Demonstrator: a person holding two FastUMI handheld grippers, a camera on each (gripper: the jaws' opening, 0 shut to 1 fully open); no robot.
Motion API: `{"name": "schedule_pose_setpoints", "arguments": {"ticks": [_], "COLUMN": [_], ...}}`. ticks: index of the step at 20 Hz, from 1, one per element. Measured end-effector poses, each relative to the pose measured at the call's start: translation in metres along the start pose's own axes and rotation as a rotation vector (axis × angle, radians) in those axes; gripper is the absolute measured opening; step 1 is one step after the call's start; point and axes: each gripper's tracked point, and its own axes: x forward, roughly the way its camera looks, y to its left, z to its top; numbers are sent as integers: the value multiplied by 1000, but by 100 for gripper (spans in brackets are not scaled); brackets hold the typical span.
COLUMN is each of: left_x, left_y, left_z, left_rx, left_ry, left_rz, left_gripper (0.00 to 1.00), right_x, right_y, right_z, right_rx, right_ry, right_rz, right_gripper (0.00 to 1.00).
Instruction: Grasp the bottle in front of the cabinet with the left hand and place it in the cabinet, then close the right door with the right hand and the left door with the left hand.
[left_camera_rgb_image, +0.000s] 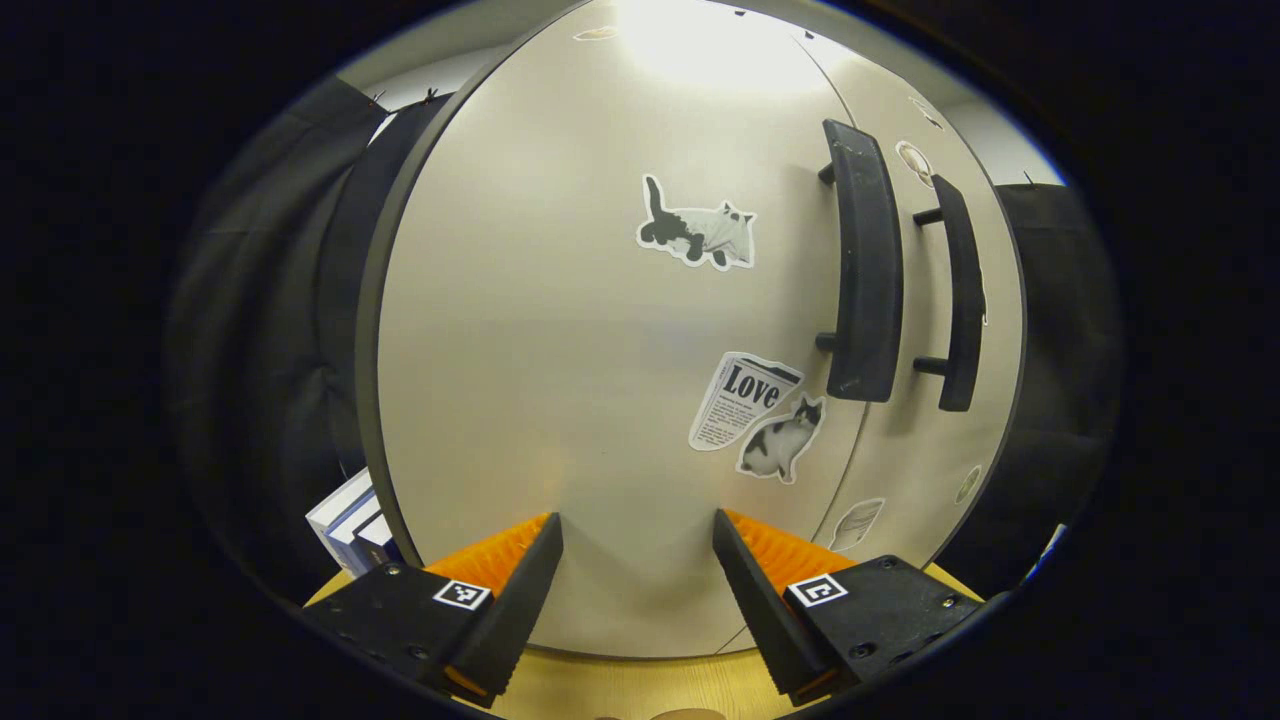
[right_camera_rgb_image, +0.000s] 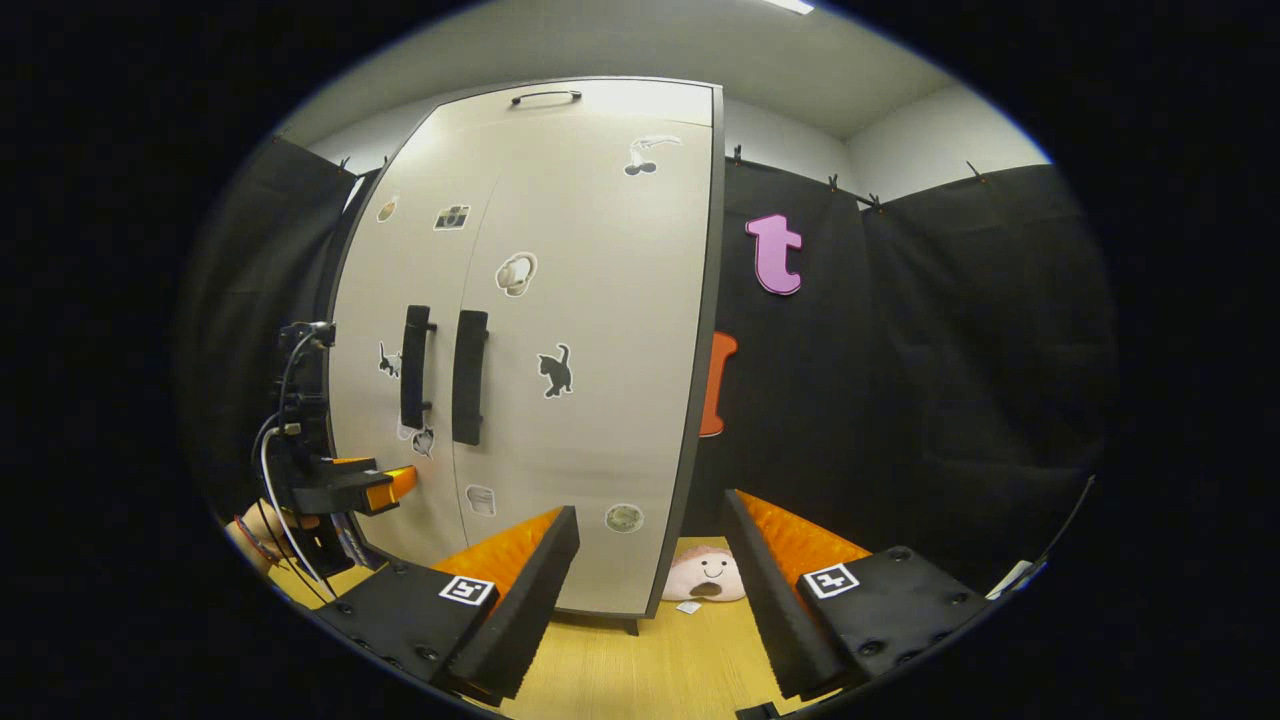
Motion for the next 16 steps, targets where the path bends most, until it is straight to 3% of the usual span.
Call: {"name": "schedule_pose_setpoints", "arguments": {"ticks": [3, 11, 16], "left_x": [-19, -127, -159], "left_y": [6, 34, 42], "left_z": [14, 72, 94], "left_rx": [13, -9, -6], "left_ry": [-8, -78, -114], "left_rz": [10, 23, 22], "left_gripper": [95, 95, 95], "right_x": [-6, -10, -15], "right_y": [1, 28, 47], "right_z": [2, 3, 9], "right_rx": [0, 24, 20], "right_ry": [-7, -22, -36], "right_rz": [7, 66, 110], "right_gripper": [96, 96, 96]}}
